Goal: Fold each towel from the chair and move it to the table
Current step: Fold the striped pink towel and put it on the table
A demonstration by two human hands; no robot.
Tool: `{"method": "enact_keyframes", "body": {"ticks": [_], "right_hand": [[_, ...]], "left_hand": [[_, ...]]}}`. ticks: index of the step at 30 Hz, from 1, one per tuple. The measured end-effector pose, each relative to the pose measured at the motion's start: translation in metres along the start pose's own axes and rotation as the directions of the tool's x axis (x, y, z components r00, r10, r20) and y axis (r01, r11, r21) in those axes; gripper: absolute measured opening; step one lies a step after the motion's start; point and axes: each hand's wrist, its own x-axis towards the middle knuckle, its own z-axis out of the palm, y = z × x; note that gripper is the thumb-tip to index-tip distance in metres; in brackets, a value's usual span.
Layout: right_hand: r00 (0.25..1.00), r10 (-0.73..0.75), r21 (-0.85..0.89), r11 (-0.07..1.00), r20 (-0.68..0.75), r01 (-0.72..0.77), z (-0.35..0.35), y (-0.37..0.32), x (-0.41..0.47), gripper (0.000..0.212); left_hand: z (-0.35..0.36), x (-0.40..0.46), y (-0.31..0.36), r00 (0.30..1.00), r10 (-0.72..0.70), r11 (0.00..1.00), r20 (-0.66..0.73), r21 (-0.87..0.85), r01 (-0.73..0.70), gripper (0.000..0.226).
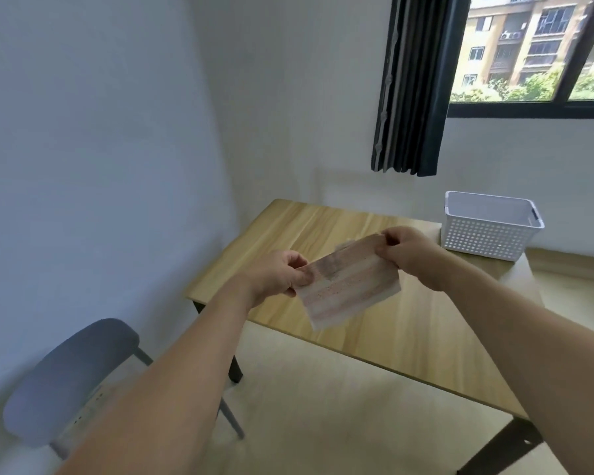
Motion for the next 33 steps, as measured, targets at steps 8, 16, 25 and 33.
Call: {"method": "enact_keyframes", "body": {"ticks": [8, 16, 25, 33], "right_hand": [[0.985, -0.150, -0.118, 0.983, -0.084, 0.139, -0.122, 0.062, 0.064, 0.018], [0.966, -0.247, -0.181, 0.949, 0.077, 0.257, -0.253, 0.126, 0.119, 0.022], [0.936, -0.343, -0.337, 0.874, 0.080, 0.349, -0.354, 0.177, 0.183, 0.027], [0.928, -0.353, -0.379, 0.848, 0.116, 0.370, -0.460, 0.234, 0.284, 0.029]], "left_hand": [[0.087, 0.090, 0.080, 0.996, 0.067, 0.995, -0.055, 0.071, -0.063, 0.015], [0.183, 0.150, 0.163, 0.985, 0.071, 0.976, -0.157, 0.216, -0.036, 0.010], [0.265, 0.244, 0.219, 0.987, 0.057, 0.983, -0.152, 0.182, -0.029, 0.009], [0.350, 0.357, 0.282, 0.976, 0.030, 0.992, -0.215, 0.124, -0.003, 0.005]]}}
